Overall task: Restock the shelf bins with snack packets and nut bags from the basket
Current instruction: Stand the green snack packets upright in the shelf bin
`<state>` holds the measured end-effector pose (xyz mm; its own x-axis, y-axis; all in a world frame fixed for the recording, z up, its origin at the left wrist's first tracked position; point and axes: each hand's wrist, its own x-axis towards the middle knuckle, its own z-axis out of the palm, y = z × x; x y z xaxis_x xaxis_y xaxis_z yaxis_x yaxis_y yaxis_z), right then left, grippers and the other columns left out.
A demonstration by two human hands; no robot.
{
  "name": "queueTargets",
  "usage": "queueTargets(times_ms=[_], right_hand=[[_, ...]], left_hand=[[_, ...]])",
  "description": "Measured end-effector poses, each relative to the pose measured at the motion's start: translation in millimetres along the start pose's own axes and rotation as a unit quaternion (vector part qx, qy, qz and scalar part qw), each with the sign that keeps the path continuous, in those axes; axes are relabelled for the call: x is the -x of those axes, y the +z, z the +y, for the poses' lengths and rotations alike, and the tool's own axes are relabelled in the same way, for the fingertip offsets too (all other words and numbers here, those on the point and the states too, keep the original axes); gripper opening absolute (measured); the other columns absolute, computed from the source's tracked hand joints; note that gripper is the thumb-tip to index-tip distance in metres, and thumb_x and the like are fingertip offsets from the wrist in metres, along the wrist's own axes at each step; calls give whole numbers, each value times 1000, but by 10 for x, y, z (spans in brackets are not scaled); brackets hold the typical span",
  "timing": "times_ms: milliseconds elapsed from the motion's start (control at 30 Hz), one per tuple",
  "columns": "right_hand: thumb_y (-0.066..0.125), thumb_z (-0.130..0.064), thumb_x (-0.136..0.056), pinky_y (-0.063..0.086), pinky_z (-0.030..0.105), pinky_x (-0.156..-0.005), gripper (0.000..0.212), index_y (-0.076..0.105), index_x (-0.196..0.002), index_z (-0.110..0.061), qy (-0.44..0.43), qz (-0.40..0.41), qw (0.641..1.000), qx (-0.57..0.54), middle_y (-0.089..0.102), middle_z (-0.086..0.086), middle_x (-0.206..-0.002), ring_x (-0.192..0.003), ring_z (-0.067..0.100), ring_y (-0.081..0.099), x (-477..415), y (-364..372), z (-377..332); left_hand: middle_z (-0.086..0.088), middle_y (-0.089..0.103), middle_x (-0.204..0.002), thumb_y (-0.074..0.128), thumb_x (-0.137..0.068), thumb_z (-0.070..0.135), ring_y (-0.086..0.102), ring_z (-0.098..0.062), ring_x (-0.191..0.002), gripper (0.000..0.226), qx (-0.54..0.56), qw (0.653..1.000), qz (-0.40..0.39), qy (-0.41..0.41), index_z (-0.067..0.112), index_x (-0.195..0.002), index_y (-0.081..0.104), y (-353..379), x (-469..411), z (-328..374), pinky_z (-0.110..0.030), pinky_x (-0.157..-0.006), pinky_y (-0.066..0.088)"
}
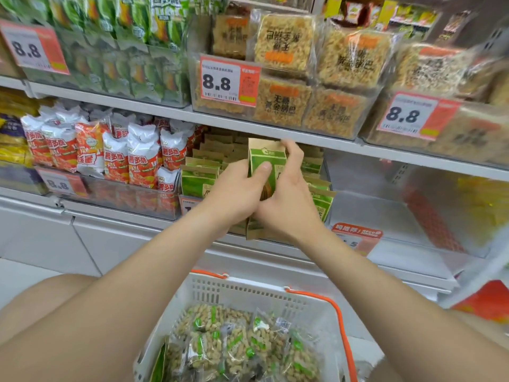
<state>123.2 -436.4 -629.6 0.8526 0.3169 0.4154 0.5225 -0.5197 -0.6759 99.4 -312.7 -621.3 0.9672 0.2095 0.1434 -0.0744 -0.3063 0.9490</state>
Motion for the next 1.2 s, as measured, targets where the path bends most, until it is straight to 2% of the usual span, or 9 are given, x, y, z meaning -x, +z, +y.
queueTargets(times_ms=[167, 267, 367, 433, 533, 633, 900, 1067, 1200], right_hand=[[91, -26, -79, 57, 31, -95, 129, -6, -161, -44, -27, -109, 986, -123, 69, -20, -120, -108, 6, 70, -175, -406, 241], [88, -17, -82, 60, 38, -92, 83, 38, -147, -34, -28, -53, 992, -112, 65, -26, -121, -106, 5, 70, -234, -465, 381], [83, -19, -87, 61, 46, -84, 54, 48, -126, -31, -34, 26, 993, -106, 69, -12, -109, -96, 8, 71, -267, -428, 372], [75, -14, -93, 60, 46, -80, 47, 47, -128, -27, -59, 99, 985, -125, 69, -13, -105, -92, 10, 70, -269, -422, 323], [62, -8, -101, 57, 50, -79, 42, 42, -135, -21, -88, 181, 968, -147, 65, -12, -115, -91, 14, 66, -279, -405, 296], [56, -5, -103, 57, 47, -81, 39, 40, -136, -18, -104, 197, 961, -164, 63, -9, -118, -94, 16, 64, -292, -327, 266], [55, -7, -104, 50, 31, -65, 34, 42, -132, -21, -114, 153, 970, -151, 62, -9, -108, -71, 9, 55, -414, -103, 163], [56, -11, -105, 47, 26, -59, 33, 49, -134, -25, -100, 66, 987, -109, 67, -10, -101, -62, 8, 53, -503, -36, 244], [51, -20, -108, 47, 42, -86, 31, 59, -135, -34, -115, -25, 991, 68, 70, -7, -93, -88, 18, 58, -566, 87, 259]], left_hand=[[11, 80, -103, 61, -106, 33, 75, -10, -100, 19, -14, 998, -54, 39, 30, -117, 77, -40, -78, 9, -46, -95, 60], [11, 79, -90, 69, -98, 46, 75, -8, -89, 19, -116, 987, -17, 112, 31, -101, 81, -117, -174, 14, -43, -85, 61], [16, 73, -79, 47, -109, 45, 65, 4, -75, 40, -174, 976, 60, 118, 27, -88, 76, -143, -265, 52, -30, -70, 50], [12, 73, -96, 40, -111, 30, 66, -5, -88, 36, -231, 963, 89, 106, 26, -103, 75, -193, -332, 8, -29, -74, 48], [-2, 67, -126, 48, -102, 15, 60, -31, -118, 34, -433, 897, 55, 70, 26, -128, 68, -295, -407, -137, -51, -98, 47], [-2, 61, -128, 55, -98, 13, 52, -33, -124, 37, -499, 865, 24, 45, 29, -131, 64, -316, -391, -182, -57, -101, 37], [-2, 53, -117, 77, -94, 28, 53, -33, -114, 15, -514, 851, 56, 90, 28, -109, 79, -448, -395, -252, -50, -90, 41], [10, 73, -96, 80, -92, 30, 66, -25, -99, 5, -502, 856, 56, 113, 33, -93, 83, -531, -363, -235, -42, -86, 49], [8, 75, -91, 81, -90, 33, 66, -23, -91, 3, -514, 845, 72, 127, 34, -92, 83, -533, -355, -236, -40, -80, 51]])
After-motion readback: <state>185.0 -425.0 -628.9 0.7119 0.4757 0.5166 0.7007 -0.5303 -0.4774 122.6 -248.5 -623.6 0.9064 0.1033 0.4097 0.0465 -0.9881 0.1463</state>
